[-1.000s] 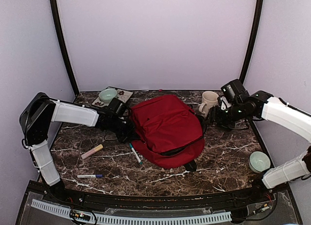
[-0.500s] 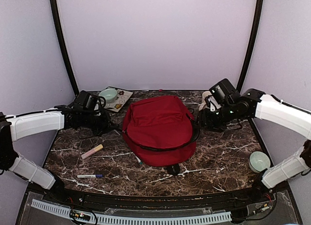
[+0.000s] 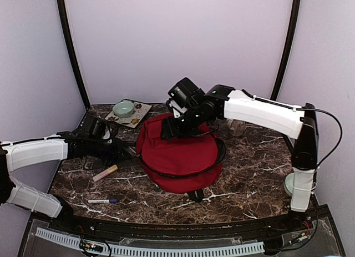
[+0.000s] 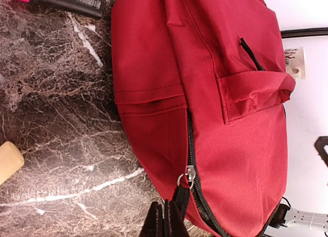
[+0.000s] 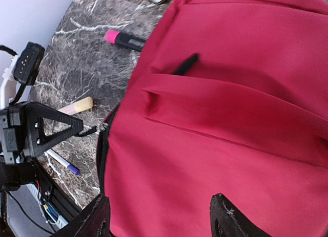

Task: Pack the student bag
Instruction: Pass from the left arm to the right

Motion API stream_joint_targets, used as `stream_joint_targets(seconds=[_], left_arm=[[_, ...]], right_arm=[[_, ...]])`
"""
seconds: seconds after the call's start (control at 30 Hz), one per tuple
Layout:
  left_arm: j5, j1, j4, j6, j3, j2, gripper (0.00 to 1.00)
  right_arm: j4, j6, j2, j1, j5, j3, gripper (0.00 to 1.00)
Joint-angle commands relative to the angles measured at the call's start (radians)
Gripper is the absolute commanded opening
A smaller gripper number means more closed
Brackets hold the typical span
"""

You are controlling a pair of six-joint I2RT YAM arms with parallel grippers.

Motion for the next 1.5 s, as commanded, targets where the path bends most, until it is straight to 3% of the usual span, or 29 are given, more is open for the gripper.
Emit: stream_joint_targets(seconds=[0.0,0.2,0.57,1.0,1.47], left_arm=[[0.033,-0.002,-0.003,0.027,-0.035,-0.049,0.00],[0.042,-0.005,0.009,0.020,-0.066,-0.077,0.00],[0.075,-0.012,0.042,0.040,-0.071,-0.071,0.00],[0.107,-0.113,0.126,0.043,-0.073,-0.088,0.00],[0.138,-0.173,0.102,0.051,-0.050,-0.116,0.00]], right_arm=[[-0.027,0.036,0.147,0.053,-0.039,0.168,0.67],[-0.028,0.121,0.328,0.081,-0.141,0.328,0.65],[0.050,0.125,0.474,0.080,-0.265,0.426,0.57],[0.191,0.208,0.497,0.032,-0.318,0.317,0.50],[0.200,0.214,0.576,0.019,-0.357,0.382,0.40]])
